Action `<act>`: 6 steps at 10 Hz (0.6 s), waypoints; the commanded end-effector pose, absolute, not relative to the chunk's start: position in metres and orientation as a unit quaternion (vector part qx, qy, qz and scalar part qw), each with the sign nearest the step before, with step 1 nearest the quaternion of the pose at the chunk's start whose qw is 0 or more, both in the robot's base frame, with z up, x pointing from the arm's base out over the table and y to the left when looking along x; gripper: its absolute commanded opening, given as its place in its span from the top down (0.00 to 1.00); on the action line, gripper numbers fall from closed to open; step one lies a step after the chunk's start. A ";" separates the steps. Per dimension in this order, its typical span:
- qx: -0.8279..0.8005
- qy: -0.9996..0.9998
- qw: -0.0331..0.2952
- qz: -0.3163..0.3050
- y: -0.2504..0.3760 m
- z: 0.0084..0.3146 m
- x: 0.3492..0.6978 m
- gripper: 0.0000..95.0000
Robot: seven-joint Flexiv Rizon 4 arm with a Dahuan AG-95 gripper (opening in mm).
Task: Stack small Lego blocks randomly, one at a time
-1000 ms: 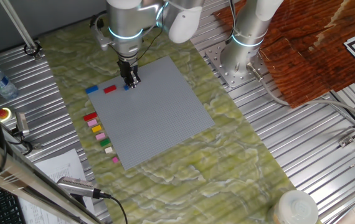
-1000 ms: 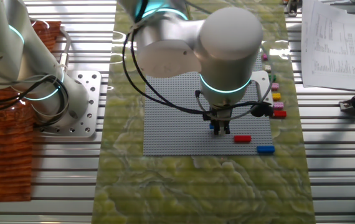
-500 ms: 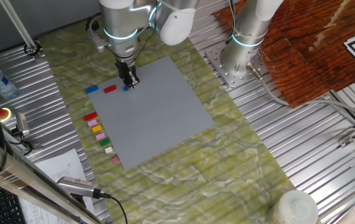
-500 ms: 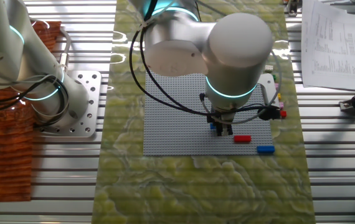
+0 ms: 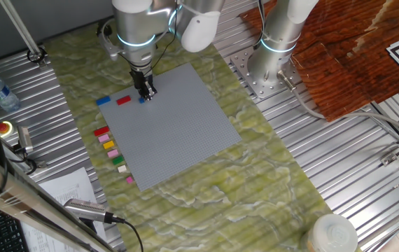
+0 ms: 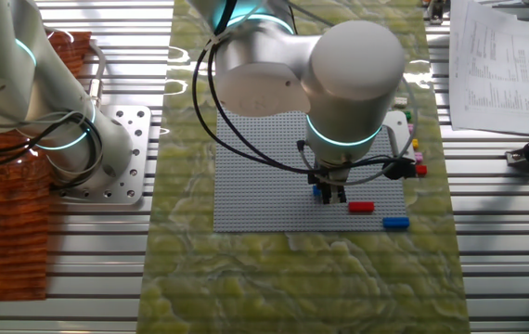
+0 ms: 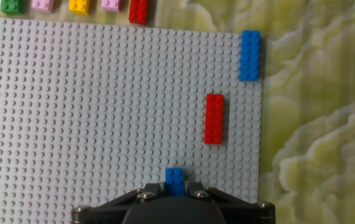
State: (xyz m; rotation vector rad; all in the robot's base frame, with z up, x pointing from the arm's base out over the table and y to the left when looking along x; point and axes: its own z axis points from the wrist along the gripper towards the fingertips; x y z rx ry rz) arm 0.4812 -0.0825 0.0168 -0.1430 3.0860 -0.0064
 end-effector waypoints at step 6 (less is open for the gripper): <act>-0.049 0.998 0.026 -0.002 -0.083 0.016 0.482 1.00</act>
